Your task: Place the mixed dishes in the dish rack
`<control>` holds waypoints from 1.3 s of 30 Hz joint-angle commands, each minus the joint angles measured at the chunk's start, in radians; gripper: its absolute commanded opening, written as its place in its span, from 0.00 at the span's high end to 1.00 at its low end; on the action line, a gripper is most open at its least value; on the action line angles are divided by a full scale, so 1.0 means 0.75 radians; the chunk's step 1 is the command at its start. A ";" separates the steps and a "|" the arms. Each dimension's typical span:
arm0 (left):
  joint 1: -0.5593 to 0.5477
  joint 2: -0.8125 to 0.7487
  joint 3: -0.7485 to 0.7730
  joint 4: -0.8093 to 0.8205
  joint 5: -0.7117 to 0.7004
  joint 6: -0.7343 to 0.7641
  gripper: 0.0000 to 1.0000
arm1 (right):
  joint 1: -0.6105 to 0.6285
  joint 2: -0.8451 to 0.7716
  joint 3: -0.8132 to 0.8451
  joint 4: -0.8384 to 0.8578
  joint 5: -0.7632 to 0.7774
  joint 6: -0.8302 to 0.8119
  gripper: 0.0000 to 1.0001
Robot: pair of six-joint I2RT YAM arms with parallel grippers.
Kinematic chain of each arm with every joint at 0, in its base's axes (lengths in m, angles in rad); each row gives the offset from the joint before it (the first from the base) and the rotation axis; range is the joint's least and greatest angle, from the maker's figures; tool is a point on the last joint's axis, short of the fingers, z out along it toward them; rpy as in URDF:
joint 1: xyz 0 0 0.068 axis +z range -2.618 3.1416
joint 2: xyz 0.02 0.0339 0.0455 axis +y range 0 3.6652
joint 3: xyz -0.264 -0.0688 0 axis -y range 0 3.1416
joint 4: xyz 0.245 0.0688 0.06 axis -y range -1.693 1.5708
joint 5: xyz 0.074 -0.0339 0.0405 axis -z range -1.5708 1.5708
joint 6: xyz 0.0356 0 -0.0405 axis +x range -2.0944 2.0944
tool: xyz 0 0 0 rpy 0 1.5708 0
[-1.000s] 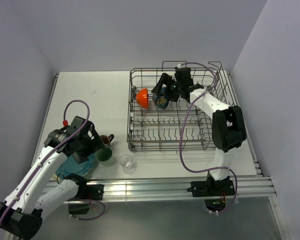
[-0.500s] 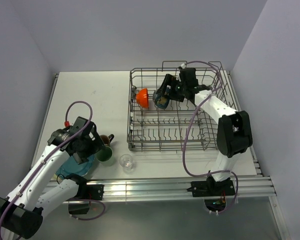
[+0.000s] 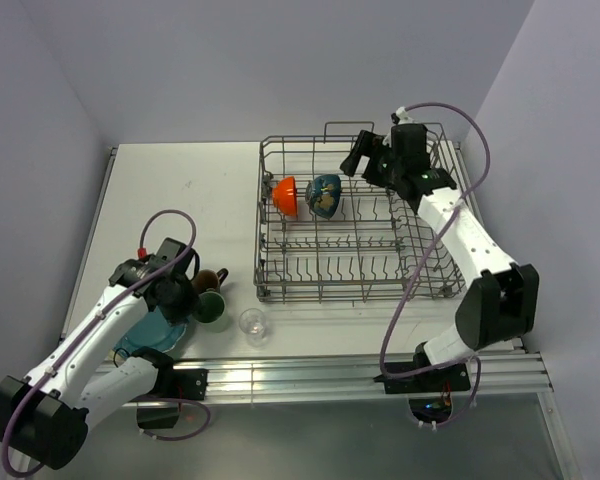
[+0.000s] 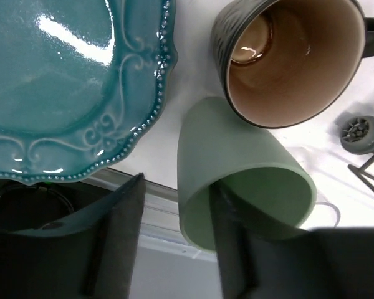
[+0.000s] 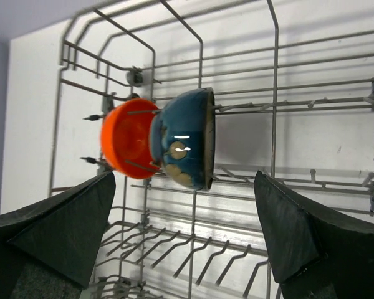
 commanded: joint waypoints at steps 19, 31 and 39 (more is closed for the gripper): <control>-0.005 -0.059 0.587 -0.203 0.075 -0.073 1.00 | 0.035 -0.293 0.111 -0.278 -0.476 0.050 0.00; -0.005 -0.130 0.755 0.319 0.629 -0.267 1.00 | 0.037 -0.380 -0.226 0.404 -1.194 0.565 0.10; -0.005 -0.243 0.365 0.895 0.875 -0.562 1.00 | 0.064 -0.409 -0.494 1.198 -1.295 1.117 0.06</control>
